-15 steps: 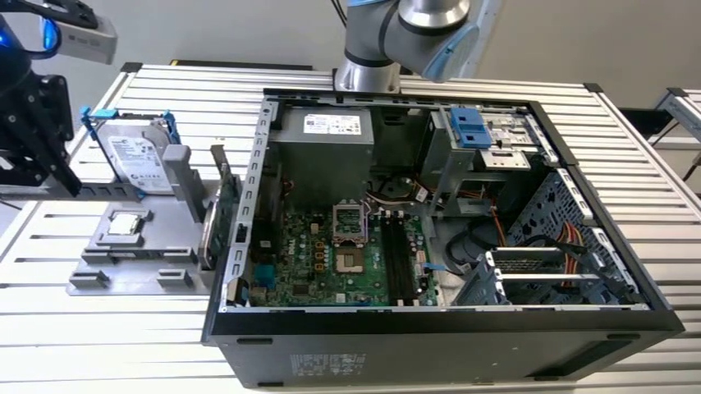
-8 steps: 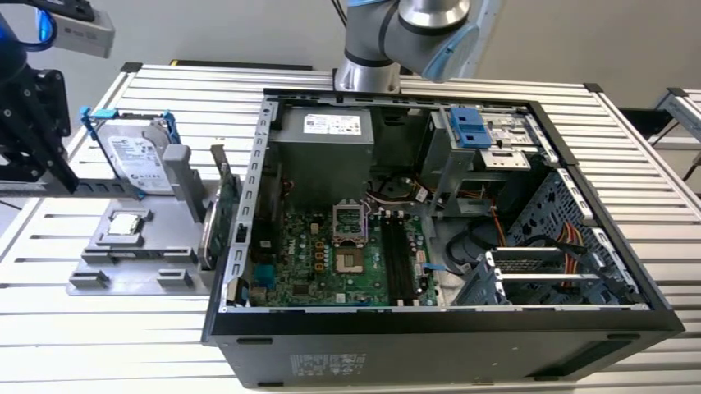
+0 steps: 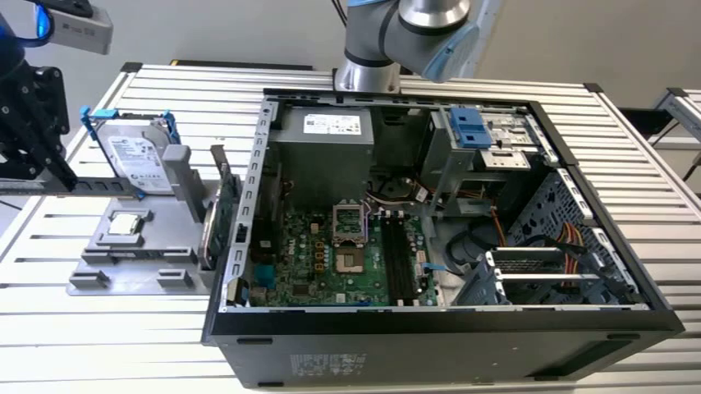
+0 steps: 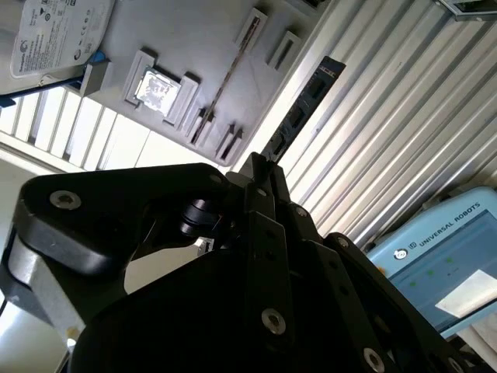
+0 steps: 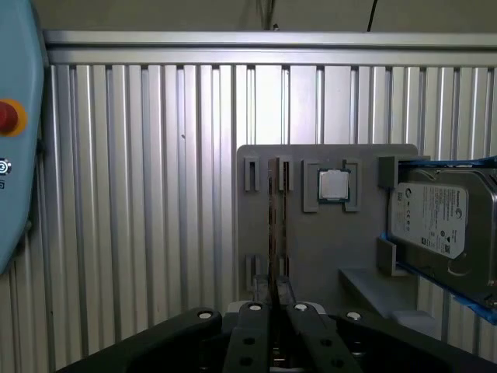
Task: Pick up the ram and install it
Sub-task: 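Pick up the ram and move it above insertion slot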
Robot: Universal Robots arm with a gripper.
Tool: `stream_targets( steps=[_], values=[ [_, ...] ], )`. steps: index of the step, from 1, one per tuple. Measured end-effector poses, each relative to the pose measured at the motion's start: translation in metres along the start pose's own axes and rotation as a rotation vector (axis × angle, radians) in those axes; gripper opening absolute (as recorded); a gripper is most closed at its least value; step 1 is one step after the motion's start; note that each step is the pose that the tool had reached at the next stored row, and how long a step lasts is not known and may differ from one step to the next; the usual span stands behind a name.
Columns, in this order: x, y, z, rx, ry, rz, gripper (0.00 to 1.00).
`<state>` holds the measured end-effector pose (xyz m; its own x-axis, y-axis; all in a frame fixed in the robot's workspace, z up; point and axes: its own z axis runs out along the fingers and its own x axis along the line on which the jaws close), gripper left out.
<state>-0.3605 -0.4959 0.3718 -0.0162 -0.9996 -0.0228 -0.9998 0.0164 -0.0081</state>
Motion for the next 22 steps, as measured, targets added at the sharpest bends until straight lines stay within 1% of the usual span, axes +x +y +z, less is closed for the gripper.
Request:
stream_targets(
  steps=[4, 7, 16, 22],
  values=[
    [0.0, -0.0001, -0.0001, -0.0001, 0.0, 0.0, 0.0],
    [-0.0001, -0.0024, -0.0001, -0.0001, 0.0, 0.0, 0.0],
    [0.0001, -0.0153, 0.0, 0.0, 0.0, 0.0, 0.0],
    [0.0004, -0.025, 0.0001, 0.0, 0.0, 0.0, 0.0]
  ],
)
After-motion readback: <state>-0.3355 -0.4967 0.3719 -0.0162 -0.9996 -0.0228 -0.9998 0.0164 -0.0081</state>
